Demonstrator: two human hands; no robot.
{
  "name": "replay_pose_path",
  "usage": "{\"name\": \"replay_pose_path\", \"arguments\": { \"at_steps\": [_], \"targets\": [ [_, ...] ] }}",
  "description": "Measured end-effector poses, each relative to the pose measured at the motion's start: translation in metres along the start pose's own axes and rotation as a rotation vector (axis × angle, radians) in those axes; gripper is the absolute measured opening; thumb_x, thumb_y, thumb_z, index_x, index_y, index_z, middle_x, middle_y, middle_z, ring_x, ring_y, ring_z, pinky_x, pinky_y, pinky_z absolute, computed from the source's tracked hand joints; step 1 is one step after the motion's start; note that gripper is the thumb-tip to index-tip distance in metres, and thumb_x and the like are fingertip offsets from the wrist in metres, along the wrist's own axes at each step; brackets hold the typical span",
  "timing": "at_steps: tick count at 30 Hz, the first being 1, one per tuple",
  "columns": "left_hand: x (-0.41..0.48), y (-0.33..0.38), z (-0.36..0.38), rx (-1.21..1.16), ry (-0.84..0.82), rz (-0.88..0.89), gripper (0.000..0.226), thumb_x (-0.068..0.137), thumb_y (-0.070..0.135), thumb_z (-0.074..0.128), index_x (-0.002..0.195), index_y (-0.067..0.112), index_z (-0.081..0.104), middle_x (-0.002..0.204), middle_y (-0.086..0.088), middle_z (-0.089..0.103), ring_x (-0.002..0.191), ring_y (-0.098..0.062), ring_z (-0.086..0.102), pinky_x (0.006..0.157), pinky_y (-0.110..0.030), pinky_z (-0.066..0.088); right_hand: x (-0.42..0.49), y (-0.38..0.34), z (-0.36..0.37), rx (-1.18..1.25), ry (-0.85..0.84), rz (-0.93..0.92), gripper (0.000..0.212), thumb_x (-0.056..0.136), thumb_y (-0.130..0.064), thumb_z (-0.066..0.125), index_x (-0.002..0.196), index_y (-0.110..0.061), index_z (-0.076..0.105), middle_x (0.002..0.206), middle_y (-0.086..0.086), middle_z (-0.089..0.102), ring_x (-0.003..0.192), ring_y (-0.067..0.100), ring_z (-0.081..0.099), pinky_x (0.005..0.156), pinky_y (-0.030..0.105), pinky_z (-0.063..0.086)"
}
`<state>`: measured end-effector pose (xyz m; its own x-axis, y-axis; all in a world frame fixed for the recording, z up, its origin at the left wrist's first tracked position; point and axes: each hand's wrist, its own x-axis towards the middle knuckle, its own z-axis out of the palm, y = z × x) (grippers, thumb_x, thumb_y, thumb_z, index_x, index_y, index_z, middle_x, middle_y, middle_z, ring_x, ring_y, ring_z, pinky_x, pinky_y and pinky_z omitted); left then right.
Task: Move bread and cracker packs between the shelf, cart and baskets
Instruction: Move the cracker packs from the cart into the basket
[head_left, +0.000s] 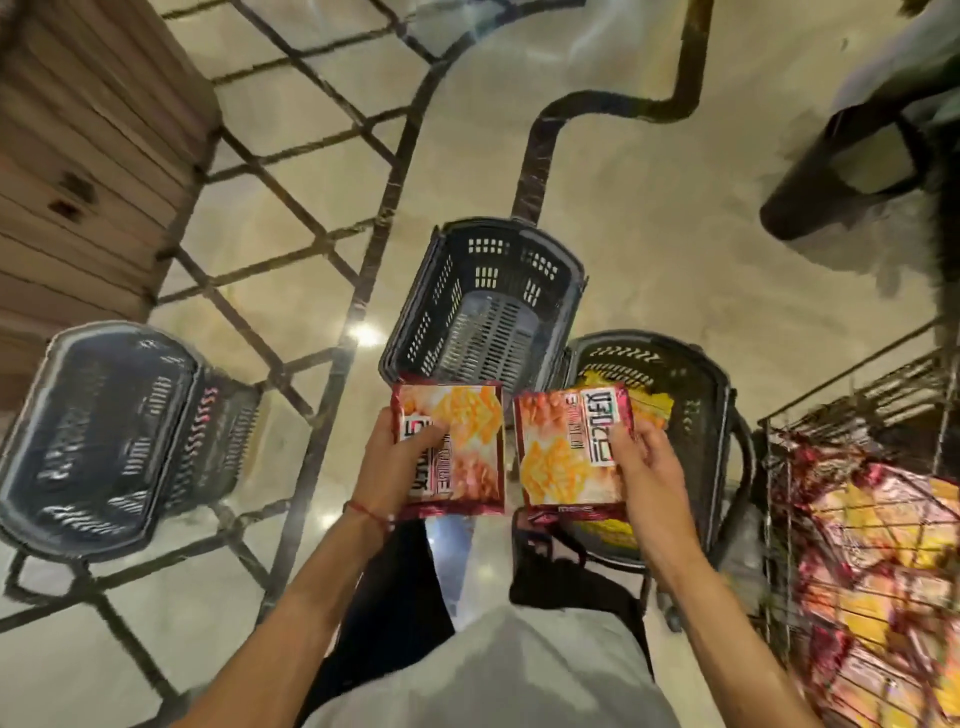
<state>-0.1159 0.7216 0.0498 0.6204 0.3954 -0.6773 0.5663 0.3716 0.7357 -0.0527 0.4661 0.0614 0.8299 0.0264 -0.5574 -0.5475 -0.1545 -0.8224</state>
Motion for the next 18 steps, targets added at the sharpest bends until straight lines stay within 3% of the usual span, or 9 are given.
{"name": "replay_pose_path", "arguments": {
  "at_steps": [3,5,8,11,13,16,18],
  "targets": [
    [0.048,0.032,-0.015,0.094,-0.057,-0.006,0.032,0.087,-0.003,0.070,0.109,0.019,0.062,0.100,-0.005,0.075,0.091,-0.026,0.073,0.076,-0.039,0.060,0.018,-0.010,0.040,0.025,0.051,-0.008,0.029,0.104,-0.034,0.061,0.131,-0.024,0.063,0.123,-0.003,0.074,0.114,0.016,0.071,0.098,0.039,0.059],
    [0.078,0.049,-0.029,0.154,-0.073,-0.040,0.040,0.086,-0.001,0.072,0.119,0.016,0.057,0.112,-0.010,0.071,0.100,-0.030,0.071,0.086,-0.046,0.059,0.033,-0.018,0.063,0.079,0.088,0.043,0.042,0.101,-0.033,0.066,0.140,-0.021,0.059,0.131,0.000,0.071,0.118,0.017,0.070,0.097,0.034,0.060],
    [0.124,0.071,-0.037,0.239,-0.117,-0.064,0.046,0.086,0.006,0.078,0.124,0.014,0.055,0.116,-0.012,0.071,0.100,-0.026,0.073,0.088,-0.046,0.060,0.060,-0.021,0.087,0.130,0.154,0.104,0.058,0.093,-0.036,0.076,0.144,-0.016,0.056,0.138,0.006,0.067,0.124,0.020,0.067,0.099,0.039,0.059],
    [0.164,0.087,-0.032,0.325,-0.113,-0.034,0.048,0.082,0.009,0.083,0.119,0.013,0.054,0.108,-0.006,0.071,0.090,-0.015,0.073,0.070,-0.025,0.061,0.094,-0.022,0.103,0.148,0.196,0.139,0.035,0.096,-0.021,0.073,0.129,-0.012,0.065,0.123,0.005,0.075,0.106,0.014,0.074,0.077,0.023,0.061],
    [0.192,0.087,-0.022,0.360,-0.090,-0.042,0.053,0.081,0.015,0.084,0.123,0.011,0.052,0.108,-0.004,0.070,0.092,-0.016,0.072,0.065,-0.021,0.059,0.119,-0.023,0.110,0.145,0.212,0.153,0.024,0.099,-0.017,0.069,0.123,-0.015,0.069,0.113,0.002,0.078,0.097,0.014,0.077,0.070,0.022,0.061],
    [0.235,0.077,-0.004,0.361,-0.072,-0.078,0.046,0.087,0.025,0.080,0.125,0.011,0.058,0.109,-0.005,0.073,0.097,-0.023,0.074,0.069,-0.029,0.062,0.162,-0.008,0.116,0.127,0.228,0.160,0.028,0.102,-0.018,0.064,0.129,-0.012,0.067,0.116,0.002,0.078,0.100,0.018,0.077,0.073,0.029,0.064],
    [0.262,0.063,0.010,0.338,-0.041,-0.087,0.039,0.092,0.024,0.074,0.124,0.009,0.060,0.106,-0.004,0.075,0.091,-0.017,0.075,0.065,-0.026,0.061,0.194,0.011,0.119,0.108,0.238,0.165,0.031,0.103,-0.019,0.063,0.132,-0.010,0.064,0.120,0.005,0.075,0.107,0.019,0.075,0.079,0.027,0.064]
  ]
}}
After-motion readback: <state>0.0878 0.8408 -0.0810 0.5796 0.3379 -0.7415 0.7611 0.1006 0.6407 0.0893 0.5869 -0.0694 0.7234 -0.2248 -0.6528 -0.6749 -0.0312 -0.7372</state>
